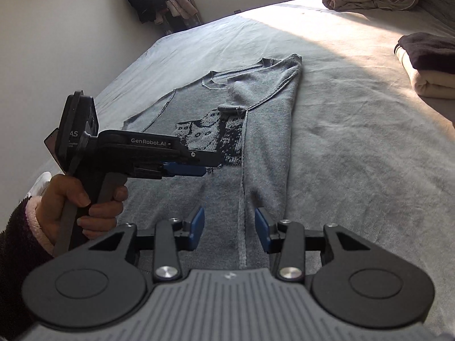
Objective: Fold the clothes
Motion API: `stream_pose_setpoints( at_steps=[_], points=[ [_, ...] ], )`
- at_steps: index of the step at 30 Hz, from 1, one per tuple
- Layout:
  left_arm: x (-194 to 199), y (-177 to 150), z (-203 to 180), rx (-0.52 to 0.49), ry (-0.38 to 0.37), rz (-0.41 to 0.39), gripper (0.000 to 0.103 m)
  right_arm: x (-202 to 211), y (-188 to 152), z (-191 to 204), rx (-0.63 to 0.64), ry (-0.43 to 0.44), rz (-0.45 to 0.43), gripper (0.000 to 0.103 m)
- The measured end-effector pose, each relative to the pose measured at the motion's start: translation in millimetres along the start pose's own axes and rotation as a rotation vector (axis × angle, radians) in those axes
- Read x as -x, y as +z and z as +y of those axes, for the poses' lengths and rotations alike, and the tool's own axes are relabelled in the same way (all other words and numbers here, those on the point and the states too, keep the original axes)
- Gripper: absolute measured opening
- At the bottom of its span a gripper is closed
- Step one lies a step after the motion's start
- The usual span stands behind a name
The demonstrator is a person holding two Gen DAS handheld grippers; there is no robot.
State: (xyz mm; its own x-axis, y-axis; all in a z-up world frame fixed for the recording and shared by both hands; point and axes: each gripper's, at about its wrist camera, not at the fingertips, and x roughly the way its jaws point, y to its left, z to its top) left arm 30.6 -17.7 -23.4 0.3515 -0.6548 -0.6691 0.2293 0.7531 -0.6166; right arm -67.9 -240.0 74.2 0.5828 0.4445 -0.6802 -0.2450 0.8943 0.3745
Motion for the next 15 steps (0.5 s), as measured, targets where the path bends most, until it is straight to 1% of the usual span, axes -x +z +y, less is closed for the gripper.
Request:
stream_pose_setpoints(
  at_steps=[2,3,4,6,10,13,15],
  points=[
    [0,-13,-2,0.001,-0.065,0.038,0.036,2,-10,5,0.017,-0.027,0.008,0.039],
    [-1,-21,-4,-0.005,-0.102,0.066,0.028,2,-15,7,0.020,-0.043,0.015,0.036],
    [-2,-29,-5,-0.010,-0.134,0.092,0.021,3,-20,8,0.024,-0.059,0.022,0.029],
    [-4,-43,-7,-0.021,-0.177,0.134,0.012,2,-28,10,0.031,-0.096,0.035,0.028],
    [-14,-67,-6,-0.054,-0.216,0.178,0.007,-1,-43,14,0.057,-0.174,0.055,0.028],
    [-26,-78,-7,-0.049,-0.265,0.227,0.006,-7,-55,18,0.094,-0.228,0.077,0.028],
    [-30,-82,-7,-0.048,-0.287,0.236,0.005,-11,-63,21,0.130,-0.269,0.089,0.028]
  ],
)
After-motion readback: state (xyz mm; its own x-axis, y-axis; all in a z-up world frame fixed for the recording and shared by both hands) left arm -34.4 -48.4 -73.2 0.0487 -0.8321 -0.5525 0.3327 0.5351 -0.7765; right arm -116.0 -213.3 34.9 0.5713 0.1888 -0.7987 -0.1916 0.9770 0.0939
